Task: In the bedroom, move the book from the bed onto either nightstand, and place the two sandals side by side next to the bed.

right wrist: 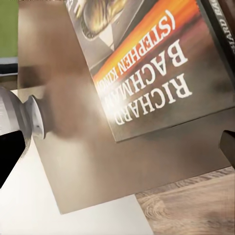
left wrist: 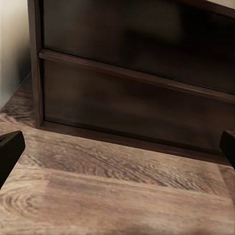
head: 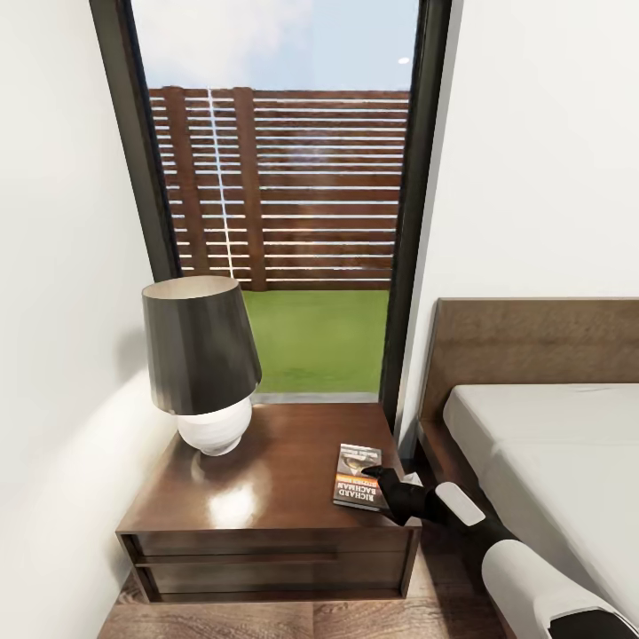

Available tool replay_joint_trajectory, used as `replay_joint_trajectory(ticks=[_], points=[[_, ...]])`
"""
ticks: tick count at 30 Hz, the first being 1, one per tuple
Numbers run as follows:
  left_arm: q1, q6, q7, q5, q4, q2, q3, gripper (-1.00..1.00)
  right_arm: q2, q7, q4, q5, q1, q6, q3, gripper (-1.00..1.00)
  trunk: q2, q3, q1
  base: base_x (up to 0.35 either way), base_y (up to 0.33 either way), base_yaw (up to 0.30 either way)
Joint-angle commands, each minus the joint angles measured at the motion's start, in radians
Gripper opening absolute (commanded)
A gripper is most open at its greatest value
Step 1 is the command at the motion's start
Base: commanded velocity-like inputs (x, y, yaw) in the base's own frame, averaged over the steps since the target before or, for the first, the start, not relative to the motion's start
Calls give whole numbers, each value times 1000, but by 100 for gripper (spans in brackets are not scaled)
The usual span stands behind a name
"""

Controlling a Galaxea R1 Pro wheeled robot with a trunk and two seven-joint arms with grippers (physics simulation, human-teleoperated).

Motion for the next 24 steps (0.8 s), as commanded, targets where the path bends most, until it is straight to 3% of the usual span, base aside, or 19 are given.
replay_joint_trajectory(ticks=[1,8,24], points=[[0,1,-10,9,0,0,0,100,-1,-2,-1,-10,0,1,6,100,0,-1,0,0,0,0],[0,1,-10,9,0,1,0,100,-1,-2,-1,-31,0,2,7,100,42,18,-23,0,0,0],[0,1,-10,9,0,2,0,100,-2,-3,-1,-37,-1,3,7,100,154,68,-85,0,0,0]])
